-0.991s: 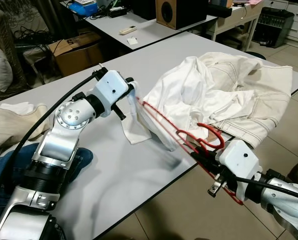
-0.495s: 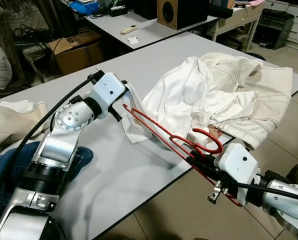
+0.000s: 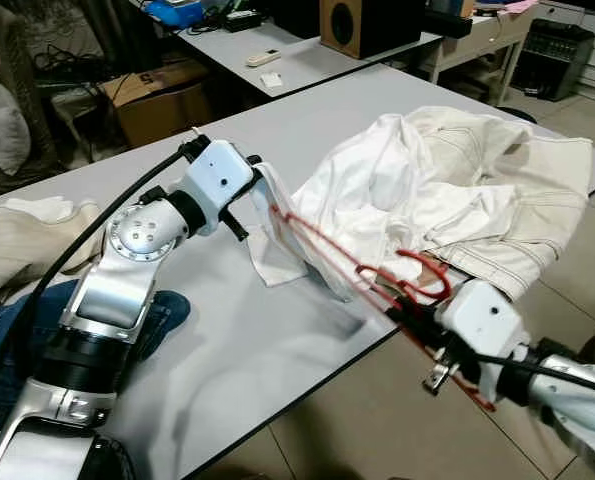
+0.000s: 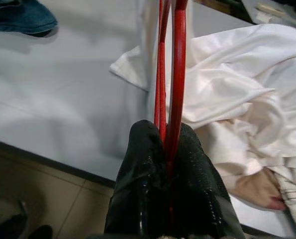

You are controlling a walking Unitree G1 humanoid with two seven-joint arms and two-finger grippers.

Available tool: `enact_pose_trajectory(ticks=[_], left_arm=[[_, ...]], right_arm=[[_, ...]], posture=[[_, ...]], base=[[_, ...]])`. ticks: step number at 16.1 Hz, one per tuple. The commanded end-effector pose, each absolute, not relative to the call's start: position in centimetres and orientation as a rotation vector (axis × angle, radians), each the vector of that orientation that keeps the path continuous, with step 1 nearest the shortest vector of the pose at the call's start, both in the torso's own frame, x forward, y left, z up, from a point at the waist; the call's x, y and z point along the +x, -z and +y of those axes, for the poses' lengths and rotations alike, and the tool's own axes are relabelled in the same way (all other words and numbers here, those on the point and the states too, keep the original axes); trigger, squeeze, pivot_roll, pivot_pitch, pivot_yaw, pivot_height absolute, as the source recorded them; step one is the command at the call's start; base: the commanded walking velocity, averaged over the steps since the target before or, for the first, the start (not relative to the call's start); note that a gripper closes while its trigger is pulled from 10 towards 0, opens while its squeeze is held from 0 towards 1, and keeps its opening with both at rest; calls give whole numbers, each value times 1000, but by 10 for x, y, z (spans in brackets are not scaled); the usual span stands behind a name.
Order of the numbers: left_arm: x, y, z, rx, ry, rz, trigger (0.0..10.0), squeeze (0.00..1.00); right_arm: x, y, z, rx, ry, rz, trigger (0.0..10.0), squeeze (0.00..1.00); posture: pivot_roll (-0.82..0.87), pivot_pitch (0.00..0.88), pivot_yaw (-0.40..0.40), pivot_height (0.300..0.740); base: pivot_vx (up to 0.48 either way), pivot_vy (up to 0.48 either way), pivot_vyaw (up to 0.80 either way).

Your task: Hang hanger

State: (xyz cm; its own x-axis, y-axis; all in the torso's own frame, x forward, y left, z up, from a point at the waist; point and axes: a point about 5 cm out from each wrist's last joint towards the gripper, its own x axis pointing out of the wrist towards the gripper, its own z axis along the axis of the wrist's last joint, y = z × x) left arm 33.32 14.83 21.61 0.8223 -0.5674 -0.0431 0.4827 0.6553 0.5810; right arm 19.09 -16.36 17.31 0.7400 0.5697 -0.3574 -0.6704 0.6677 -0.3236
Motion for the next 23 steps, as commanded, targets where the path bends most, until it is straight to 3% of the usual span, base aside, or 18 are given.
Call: enact_pose_trajectory(ticks=[1, 12, 17, 23], left_arm=[[332, -215, 154, 629, 585, -133, 0, 0], [332, -215, 154, 650, 601, -126, 0, 0], [336, -214, 150, 661, 592, -119, 0, 0], [333, -218, 144, 619, 600, -148, 0, 0]], right_arm=[[191, -177, -166, -467, -690, 231, 10000, 0], [191, -183, -191, -503, -573, 277, 10000, 0], [173, -191, -163, -383, -820, 220, 10000, 0], [190, -177, -167, -422, -719, 266, 10000, 0]], posture=[[-193, 0, 112, 740], [-203, 0, 116, 740], [-201, 0, 115, 740], [-190, 0, 107, 740]], base=[[0, 0, 0], [0, 0, 0], [0, 0, 0], [0, 0, 0]])
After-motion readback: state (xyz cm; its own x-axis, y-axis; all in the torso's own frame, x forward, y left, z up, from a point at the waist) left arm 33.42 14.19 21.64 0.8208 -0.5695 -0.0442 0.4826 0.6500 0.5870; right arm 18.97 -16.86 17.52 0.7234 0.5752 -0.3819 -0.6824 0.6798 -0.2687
